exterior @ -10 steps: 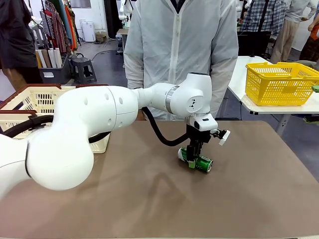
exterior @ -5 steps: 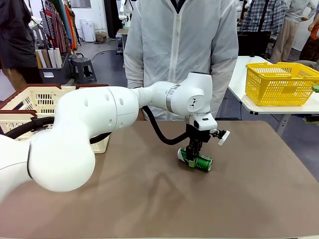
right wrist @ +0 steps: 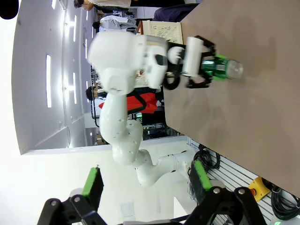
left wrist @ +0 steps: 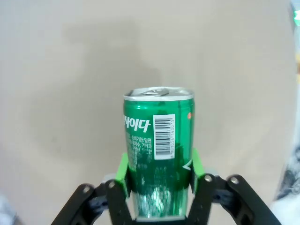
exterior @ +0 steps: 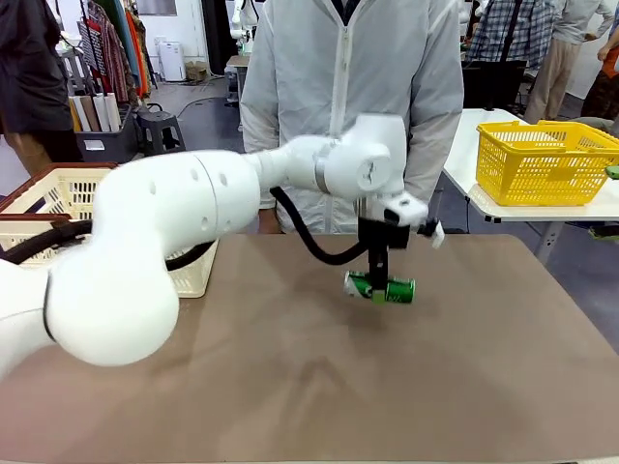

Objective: Place the drinks into the Shopping basket.
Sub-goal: Pick up one drink and place it into the Shopping basket.

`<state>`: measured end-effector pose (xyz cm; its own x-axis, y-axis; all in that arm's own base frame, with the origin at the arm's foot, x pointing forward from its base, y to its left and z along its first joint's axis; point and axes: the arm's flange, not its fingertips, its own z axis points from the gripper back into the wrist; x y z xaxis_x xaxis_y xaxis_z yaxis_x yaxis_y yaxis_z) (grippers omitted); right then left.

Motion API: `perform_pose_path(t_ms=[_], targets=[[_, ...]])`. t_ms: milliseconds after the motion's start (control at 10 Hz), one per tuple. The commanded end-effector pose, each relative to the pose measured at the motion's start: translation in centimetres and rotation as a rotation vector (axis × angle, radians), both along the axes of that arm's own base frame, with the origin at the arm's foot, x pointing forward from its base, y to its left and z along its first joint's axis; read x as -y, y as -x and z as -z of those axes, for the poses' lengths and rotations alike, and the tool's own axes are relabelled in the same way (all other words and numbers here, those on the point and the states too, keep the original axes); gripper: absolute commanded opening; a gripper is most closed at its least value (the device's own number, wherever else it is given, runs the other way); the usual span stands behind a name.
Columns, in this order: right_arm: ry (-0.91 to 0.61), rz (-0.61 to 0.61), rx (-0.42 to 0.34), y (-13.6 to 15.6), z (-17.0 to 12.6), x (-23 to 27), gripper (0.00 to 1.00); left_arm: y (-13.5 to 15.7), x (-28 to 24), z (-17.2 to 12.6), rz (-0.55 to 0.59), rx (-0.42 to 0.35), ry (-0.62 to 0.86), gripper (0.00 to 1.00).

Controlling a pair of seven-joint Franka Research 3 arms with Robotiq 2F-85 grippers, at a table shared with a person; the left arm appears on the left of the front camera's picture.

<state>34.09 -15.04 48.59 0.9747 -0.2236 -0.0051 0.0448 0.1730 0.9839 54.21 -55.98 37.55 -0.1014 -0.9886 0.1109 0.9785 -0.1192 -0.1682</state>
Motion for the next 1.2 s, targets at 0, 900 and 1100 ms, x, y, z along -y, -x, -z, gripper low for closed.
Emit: perform_pose_path(t_ms=[0,900,1100], targets=[[0.0,-0.006,-0.017,0.1,-0.4,0.0,1.0,3.6,-2.8,-6.6,-0.289,-0.075,0.008,0.0],[0.0,-0.006,-0.017,0.1,-0.4,0.0,1.0,15.6,-25.0,-11.8,-1.448,-0.217,-0.083,0.0],[0.0,-0.006,-0.017,0.1,-0.4,0.0,1.0,14.7,-29.5,-11.0,-1.486,-0.273,0.021,0.0]])
